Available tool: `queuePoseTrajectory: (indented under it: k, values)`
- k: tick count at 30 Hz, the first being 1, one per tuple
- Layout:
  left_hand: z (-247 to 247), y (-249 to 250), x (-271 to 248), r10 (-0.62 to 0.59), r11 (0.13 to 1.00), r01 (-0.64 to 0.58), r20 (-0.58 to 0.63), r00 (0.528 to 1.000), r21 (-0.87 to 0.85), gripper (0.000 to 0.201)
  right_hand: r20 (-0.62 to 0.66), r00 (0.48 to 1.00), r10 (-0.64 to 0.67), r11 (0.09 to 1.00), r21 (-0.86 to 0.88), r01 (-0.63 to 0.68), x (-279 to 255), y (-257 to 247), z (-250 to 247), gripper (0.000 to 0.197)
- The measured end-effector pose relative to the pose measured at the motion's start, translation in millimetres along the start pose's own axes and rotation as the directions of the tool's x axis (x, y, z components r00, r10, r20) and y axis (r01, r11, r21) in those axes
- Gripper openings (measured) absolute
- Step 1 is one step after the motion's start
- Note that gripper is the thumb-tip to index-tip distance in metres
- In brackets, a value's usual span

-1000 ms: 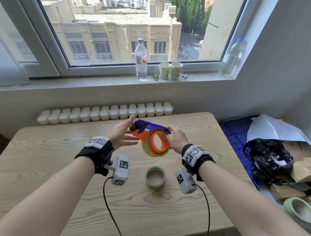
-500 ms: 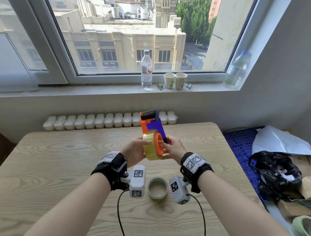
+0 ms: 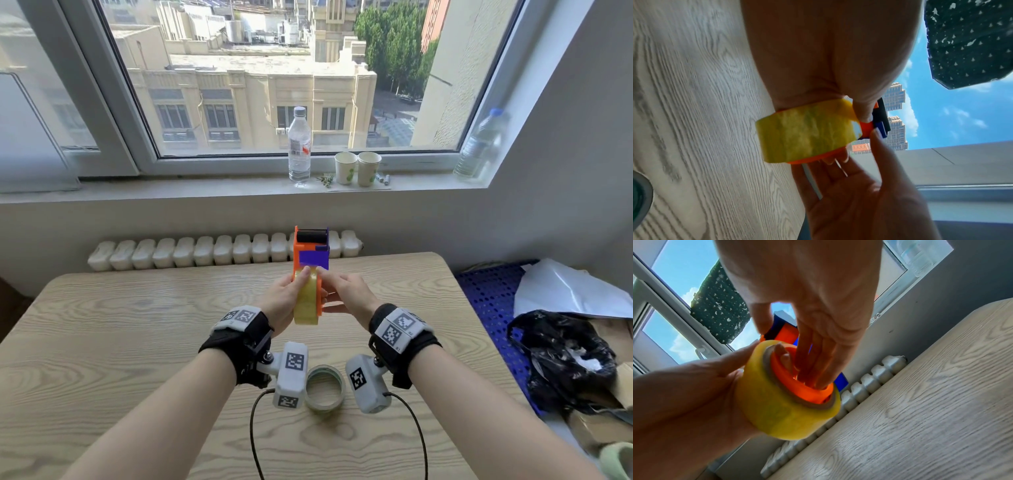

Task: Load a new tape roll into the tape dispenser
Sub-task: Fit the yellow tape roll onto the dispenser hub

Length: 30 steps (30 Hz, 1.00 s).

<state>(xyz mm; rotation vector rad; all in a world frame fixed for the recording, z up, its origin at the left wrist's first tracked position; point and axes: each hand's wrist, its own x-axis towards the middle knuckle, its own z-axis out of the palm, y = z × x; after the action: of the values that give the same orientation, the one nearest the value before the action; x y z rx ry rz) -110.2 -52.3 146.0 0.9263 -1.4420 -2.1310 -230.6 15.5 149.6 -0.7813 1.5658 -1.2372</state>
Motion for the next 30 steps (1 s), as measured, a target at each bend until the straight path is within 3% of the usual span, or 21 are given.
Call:
queuePoseTrajectory:
  k: [3, 12, 17, 20, 30]
  values:
    - [3, 3, 0, -0.04, 0.999, 0.041, 0.042, 0.998, -0.004, 0.038, 0.033, 0.999, -0.011, 1.0, 0.027, 0.01, 0, 1, 4, 0.016]
    - [-2, 1, -4, -0.116, 0.992, 0.121, 0.116, 0.986, -0.038, 0.043, -0.084, 0.996, 0.038, 0.997, -0.065, -0.044, 11, 2, 2, 0.041]
    - [-1, 1, -1, -0.068, 0.997, 0.07, 0.054, 0.996, -0.039, 0.044, 0.11, 0.993, 0.046, 0.999, -0.026, -0.044, 6, 1, -1, 0.034]
    - [-4, 0, -1, -0.071, 0.996, 0.075, 0.074, 0.995, -0.058, 0.04, 0.146, 0.989, 0.03, 0.998, -0.06, -0.022, 6, 4, -1, 0.033]
    - [-3, -2, -6, -0.088, 0.994, 0.097, 0.146, 0.985, -0.059, 0.03, -0.112, 0.992, 0.049, 0.999, 0.003, -0.049, 12, 3, 0, 0.041]
